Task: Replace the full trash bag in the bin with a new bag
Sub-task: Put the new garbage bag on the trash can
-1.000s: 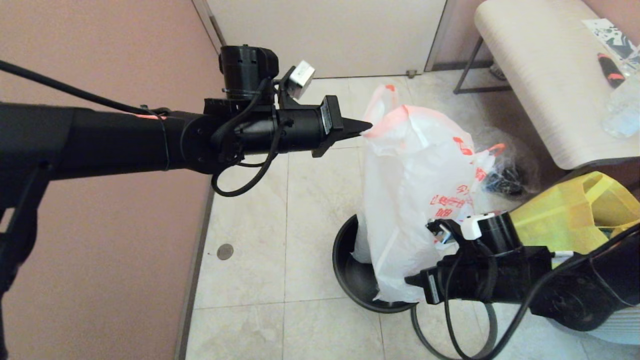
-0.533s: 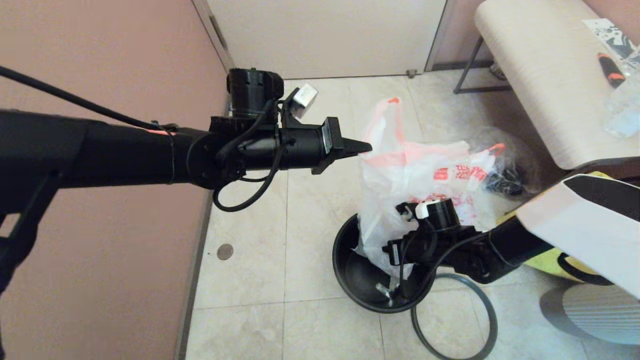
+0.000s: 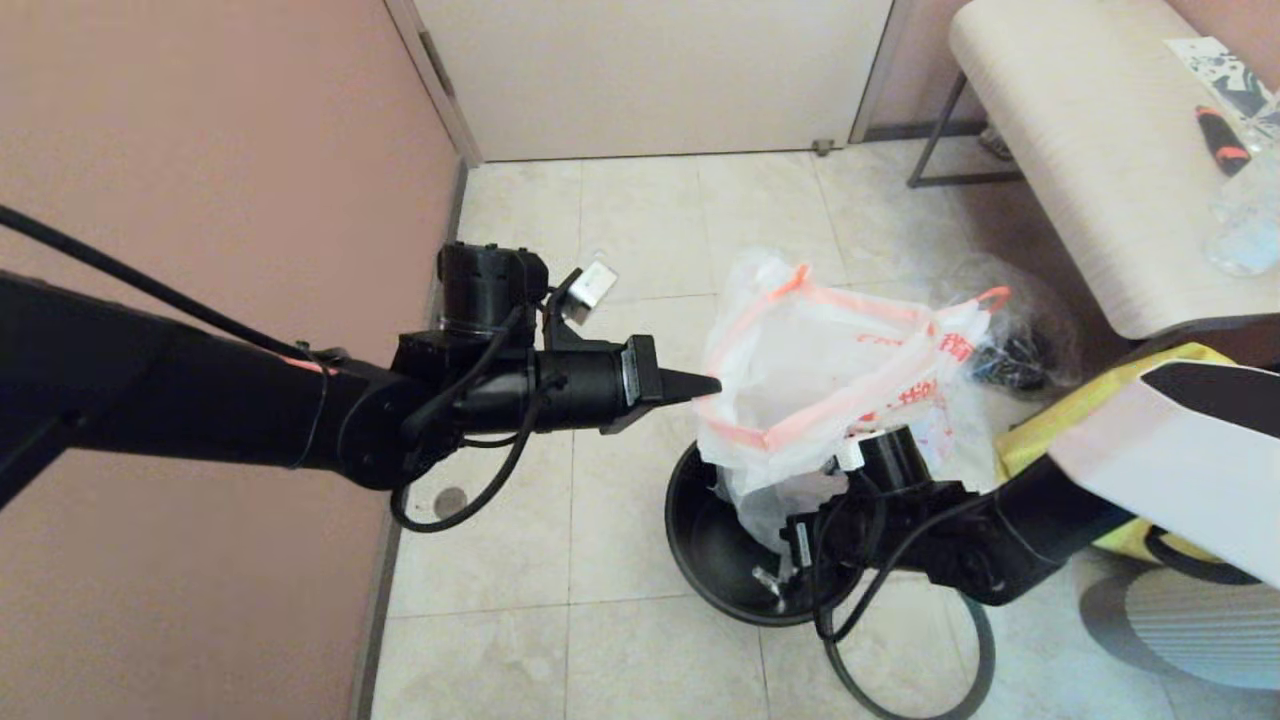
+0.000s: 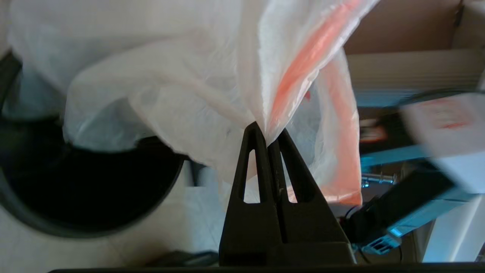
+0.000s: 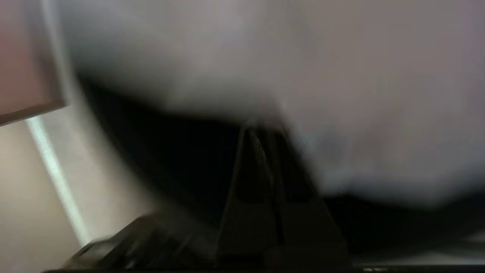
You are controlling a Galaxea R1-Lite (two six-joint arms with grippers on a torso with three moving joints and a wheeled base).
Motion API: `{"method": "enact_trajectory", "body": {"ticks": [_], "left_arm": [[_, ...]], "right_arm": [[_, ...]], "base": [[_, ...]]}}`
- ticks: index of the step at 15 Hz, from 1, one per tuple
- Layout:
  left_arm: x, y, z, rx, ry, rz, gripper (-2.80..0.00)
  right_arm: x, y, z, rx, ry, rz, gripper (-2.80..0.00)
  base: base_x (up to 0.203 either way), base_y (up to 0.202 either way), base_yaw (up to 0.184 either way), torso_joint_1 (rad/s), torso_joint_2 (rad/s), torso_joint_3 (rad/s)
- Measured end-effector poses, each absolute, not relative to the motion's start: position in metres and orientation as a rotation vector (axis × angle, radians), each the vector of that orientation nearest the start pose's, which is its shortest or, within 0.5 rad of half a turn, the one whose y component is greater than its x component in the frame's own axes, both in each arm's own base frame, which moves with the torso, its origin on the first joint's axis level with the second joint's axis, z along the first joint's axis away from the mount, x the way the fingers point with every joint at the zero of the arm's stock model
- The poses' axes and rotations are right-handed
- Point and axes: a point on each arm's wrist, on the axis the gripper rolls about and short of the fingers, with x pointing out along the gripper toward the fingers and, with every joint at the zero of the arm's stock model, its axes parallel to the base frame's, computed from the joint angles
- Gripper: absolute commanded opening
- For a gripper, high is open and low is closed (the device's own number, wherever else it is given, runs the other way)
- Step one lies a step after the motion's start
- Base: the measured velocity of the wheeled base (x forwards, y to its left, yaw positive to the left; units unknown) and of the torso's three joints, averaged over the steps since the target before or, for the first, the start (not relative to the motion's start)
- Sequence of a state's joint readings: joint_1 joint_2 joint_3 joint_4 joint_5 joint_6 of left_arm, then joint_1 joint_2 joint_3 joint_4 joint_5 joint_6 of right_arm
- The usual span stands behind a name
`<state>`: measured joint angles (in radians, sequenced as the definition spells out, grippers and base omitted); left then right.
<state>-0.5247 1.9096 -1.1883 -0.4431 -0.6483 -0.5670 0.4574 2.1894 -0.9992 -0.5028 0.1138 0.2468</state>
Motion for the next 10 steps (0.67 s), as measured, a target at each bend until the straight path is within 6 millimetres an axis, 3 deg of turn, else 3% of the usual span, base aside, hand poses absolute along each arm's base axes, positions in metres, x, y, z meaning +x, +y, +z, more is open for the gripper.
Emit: {"method": "enact_trajectory", "body": {"ticks": [3, 7, 10], "left_arm": [[0.315, -0.195, 0.182, -0.518, 0.656, -1.005, -2.80], [0.313, -0.195, 0.179, -0.517, 0.654, -1.001, -2.80], [0.308, -0.198, 0.175, -0.512, 0.674, -0.997, -2.80]], "right_arm": [[0.293, 0.163, 0.083, 0.145, 0.737, 0.463, -2.80], [0.227, 0.143, 0.135, 0.205, 0.649, 0.483, -2.80], [0.200, 0.123, 0.167, 0.280, 0.559, 0.429, -2.80]], "base": [[0.000, 0.000, 0.000, 0.000, 0.00, 0.000], [0.000, 0.000, 0.000, 0.000, 0.00, 0.000], [0.000, 0.000, 0.000, 0.000, 0.00, 0.000]]}}
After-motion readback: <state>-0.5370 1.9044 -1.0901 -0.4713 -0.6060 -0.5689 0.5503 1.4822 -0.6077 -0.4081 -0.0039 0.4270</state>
